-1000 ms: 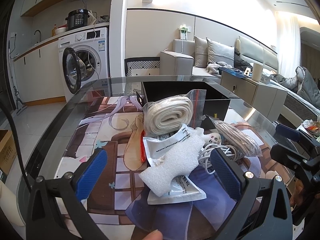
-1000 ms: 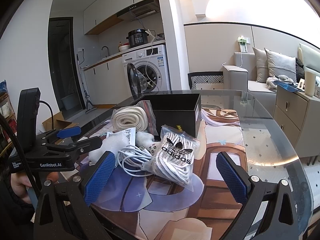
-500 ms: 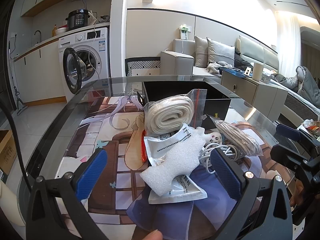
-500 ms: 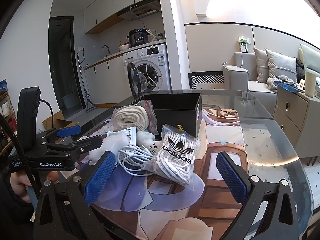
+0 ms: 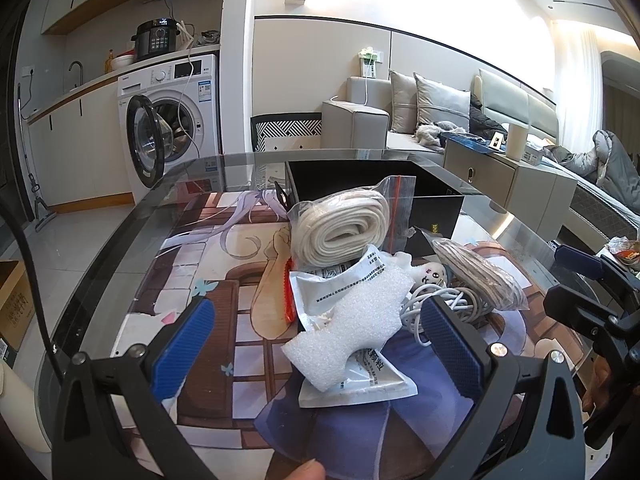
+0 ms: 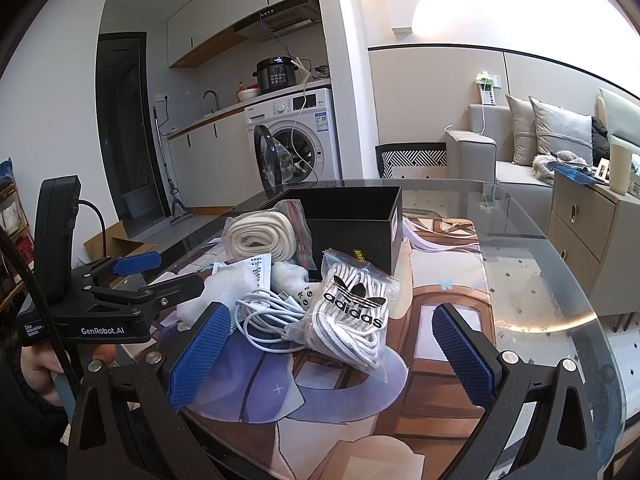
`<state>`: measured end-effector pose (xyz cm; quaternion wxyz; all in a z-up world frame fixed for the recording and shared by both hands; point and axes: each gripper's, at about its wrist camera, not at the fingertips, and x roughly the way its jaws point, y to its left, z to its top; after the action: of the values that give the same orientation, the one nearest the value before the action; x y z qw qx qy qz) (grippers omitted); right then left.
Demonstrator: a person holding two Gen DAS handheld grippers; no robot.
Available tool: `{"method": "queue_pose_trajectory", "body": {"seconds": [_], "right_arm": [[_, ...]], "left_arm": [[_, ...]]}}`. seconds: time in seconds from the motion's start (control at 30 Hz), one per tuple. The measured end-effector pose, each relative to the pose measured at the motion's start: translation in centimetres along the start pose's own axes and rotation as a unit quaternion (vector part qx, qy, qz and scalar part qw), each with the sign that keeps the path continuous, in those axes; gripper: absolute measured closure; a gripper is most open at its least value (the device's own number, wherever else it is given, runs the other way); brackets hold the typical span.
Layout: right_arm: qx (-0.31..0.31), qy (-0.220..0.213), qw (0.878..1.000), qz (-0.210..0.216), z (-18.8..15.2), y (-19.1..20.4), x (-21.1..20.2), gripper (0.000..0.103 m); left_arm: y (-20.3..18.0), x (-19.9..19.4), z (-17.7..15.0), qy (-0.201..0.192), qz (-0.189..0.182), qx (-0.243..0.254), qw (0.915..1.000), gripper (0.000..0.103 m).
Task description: Organize soft objects
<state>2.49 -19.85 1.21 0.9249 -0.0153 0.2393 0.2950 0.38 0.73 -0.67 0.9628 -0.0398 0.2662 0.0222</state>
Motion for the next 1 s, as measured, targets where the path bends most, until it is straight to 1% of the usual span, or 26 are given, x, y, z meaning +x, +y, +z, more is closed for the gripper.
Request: {"method": "queue_pose_trajectory", "body": {"seconds": [0.43,0.6,0.7,0.87,1.0], "right_arm": [[0.005,0.01,1.0,-0.002,0.6,-0.6,0.2,0.0],[0.016,0.035,0.999,0.007,1.2,-1.2,1.3,0.0],[0.017,0.056,0.998,0.012,1.2,-1.4,2.1,0.0],[0.014,0.07,0.997,0.003,1.3,-1.5,3.2,0.0],[0.013,0.075,0.997,-0.004,1.4,-1.5,4.1,0.0]], "left_arm": [[0.5,0.7,0.4,0.003,-0.007,0.0,1.0,0.0],[0.6,0.9,0.7,0.001,-0.009,0.004,0.9999,0.0],[0.7,1.3,0.9,0.012,-0.012,0.005,0.9998,0.0],[0.9,1.9,0.9,0.027,-0.016,0.004,0.9995,0.0],[0.5,2.6,0.8,0.043,-0.019,0.011,0.9988,0.0]]}}
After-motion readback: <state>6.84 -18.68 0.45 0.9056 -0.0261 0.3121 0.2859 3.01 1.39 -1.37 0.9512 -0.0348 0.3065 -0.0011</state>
